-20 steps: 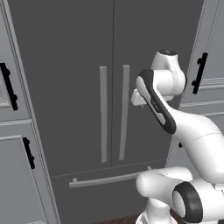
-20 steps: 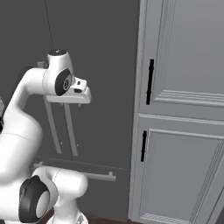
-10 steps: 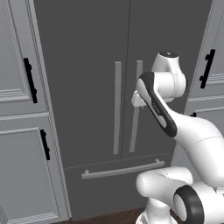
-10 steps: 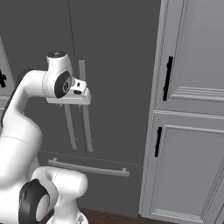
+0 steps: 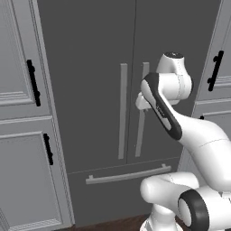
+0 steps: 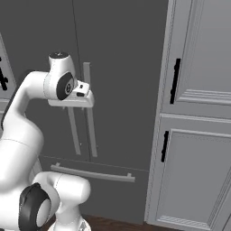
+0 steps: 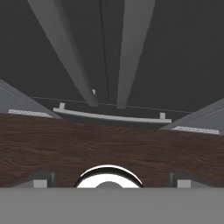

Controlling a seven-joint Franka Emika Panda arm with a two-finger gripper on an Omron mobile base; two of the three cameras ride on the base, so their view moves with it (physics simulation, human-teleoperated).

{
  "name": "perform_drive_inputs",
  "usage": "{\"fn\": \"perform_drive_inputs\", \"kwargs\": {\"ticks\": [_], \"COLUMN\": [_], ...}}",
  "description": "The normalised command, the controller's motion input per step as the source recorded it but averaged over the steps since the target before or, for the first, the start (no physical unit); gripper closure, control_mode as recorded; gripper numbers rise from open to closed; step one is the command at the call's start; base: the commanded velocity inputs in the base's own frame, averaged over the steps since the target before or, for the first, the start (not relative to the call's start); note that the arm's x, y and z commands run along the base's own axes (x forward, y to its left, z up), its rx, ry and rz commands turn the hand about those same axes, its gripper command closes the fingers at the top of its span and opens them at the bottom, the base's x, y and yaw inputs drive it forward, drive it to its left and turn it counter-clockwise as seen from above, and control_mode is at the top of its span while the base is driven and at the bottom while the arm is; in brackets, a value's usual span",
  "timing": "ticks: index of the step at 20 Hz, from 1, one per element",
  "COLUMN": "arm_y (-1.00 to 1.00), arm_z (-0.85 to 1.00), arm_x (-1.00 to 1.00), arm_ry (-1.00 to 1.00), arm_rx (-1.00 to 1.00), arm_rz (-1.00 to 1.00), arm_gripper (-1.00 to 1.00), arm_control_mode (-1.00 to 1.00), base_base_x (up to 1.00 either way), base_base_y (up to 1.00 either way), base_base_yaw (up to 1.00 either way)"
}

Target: Take the strawberry from the fridge and place it on top of the pancake, located on the dining counter.

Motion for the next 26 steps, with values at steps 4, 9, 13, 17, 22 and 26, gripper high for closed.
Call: {"fn": "perform_drive_inputs", "kwargs": {"ticks": [4,9,13,17,22,26], "arm_y": [0.00,0.00,0.00,0.00,-0.04,-0.13], "arm_z": [0.00,0.00,0.00,0.00,0.00,-0.04], "arm_x": [0.00,0.00,0.00,0.00,-0.01,0.32], "arm_ry": [0.00,0.00,0.00,0.00,0.00,-0.18], "arm_rx": [0.00,0.00,0.00,0.00,0.00,0.00], "arm_rz": [0.00,0.00,0.00,0.00,0.00,0.00], "arm_gripper": [-1.00,-1.00,-1.00,-1.00,-1.00,-1.00], "arm_control_mode": [1.00,1.00,1.00,1.00,-1.00,-1.00], "base_base_x": [0.00,-0.20,-0.44,-0.23,-0.07,0.00], "base_base_y": [0.49,0.02,-0.21,-0.29,-0.20,0.00], "base_base_yaw": [0.00,0.00,0.00,0.00,0.00,0.00]}}
